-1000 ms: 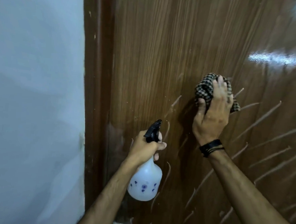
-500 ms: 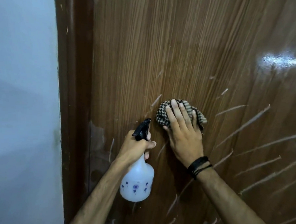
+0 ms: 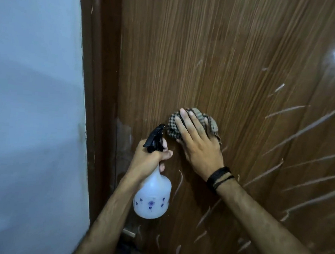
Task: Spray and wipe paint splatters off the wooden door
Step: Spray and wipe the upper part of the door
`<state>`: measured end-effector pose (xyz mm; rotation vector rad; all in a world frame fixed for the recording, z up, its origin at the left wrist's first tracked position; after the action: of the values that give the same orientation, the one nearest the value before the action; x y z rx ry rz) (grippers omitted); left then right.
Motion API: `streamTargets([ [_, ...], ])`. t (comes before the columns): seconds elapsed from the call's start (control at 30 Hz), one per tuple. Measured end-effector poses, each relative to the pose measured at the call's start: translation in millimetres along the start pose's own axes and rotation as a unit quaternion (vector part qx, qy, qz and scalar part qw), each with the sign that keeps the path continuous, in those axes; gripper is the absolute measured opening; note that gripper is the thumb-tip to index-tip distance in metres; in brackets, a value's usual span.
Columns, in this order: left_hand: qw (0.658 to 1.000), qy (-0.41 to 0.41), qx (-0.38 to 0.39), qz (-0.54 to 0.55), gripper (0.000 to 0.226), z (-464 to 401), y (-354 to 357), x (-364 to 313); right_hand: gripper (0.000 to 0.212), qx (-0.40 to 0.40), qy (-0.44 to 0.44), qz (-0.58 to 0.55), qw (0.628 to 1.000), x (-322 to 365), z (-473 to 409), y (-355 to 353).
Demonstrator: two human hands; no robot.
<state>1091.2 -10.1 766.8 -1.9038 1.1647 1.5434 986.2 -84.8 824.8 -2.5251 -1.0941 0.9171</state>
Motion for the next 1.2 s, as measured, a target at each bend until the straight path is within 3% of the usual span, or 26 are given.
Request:
streamTargets([
  [0.13, 1.0, -0.008, 0.008, -0.013, 0.018, 5.4, -30.8, 9.4, 0.06, -0.027, 0.059, -0.009, 0.998, -10.1, 5.7, -8.2],
  [0.3, 0.998, -0.028, 0.045, -0.019, 0.016, 3.4, -53.8, 22.3, 0.055, -0.108, 0.21, 0.013, 0.972, -54.6, -70.1, -51.2],
  [0.43, 0.998, -0.031, 0.053, -0.001, 0.016, -1.4, -63.9, 21.8, 0.058, -0.07, 0.118, 0.018, 0.99, -7.3, -91.6, -28.8],
  [0.53, 0.997, -0.037, 0.068, 0.012, 0.016, -2.8, -66.2, 24.4, 0.066, 0.008, 0.038, -0.022, 0.999, 50.4, -45.1, 18.6],
  [0.63, 0.995, -0.04, 0.096, 0.004, 0.013, 0.1, -66.9, 31.8, 0.072, 0.073, 0.046, -0.031, 0.996, 70.2, 24.5, 51.3],
  [0.77, 0.993, -0.065, 0.104, 0.001, 0.014, 5.0, -78.2, 48.0, 0.068, 0.011, 0.128, 0.011, 0.992, 30.0, 42.6, 28.2],
  [0.87, 0.992, -0.074, 0.104, 0.014, 0.017, 8.3, -83.9, 53.9, 0.058, -0.053, 0.195, 0.014, 0.979, 1.6, -2.2, -0.2],
  [0.93, 0.991, -0.077, 0.104, 0.029, 0.018, 9.3, -85.7, 56.1, 0.056, -0.068, 0.195, 0.013, 0.978, 5.9, -38.8, -7.2],
  [1.07, 0.993, -0.085, 0.075, 0.032, 0.018, 8.8, -96.3, 63.3, 0.06, -0.028, 0.094, 0.011, 0.995, 67.9, -73.6, 18.7],
  [1.2, 0.994, -0.096, 0.042, 0.021, 0.019, 14.1, -112.4, 68.9, 0.074, 0.08, -0.012, -0.059, 0.995, 137.9, -27.7, 64.8],
])
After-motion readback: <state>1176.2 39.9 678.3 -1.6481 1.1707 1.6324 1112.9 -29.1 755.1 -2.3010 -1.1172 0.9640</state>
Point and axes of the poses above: each hand's wrist, its own z-axis away from the middle knuckle, its own y-axis out of the palm, x = y × z, the point moved 10 cm from there along -z, towards the middle knuckle, and after that the axes turned 1 degree about x, right-handed, at the moved point
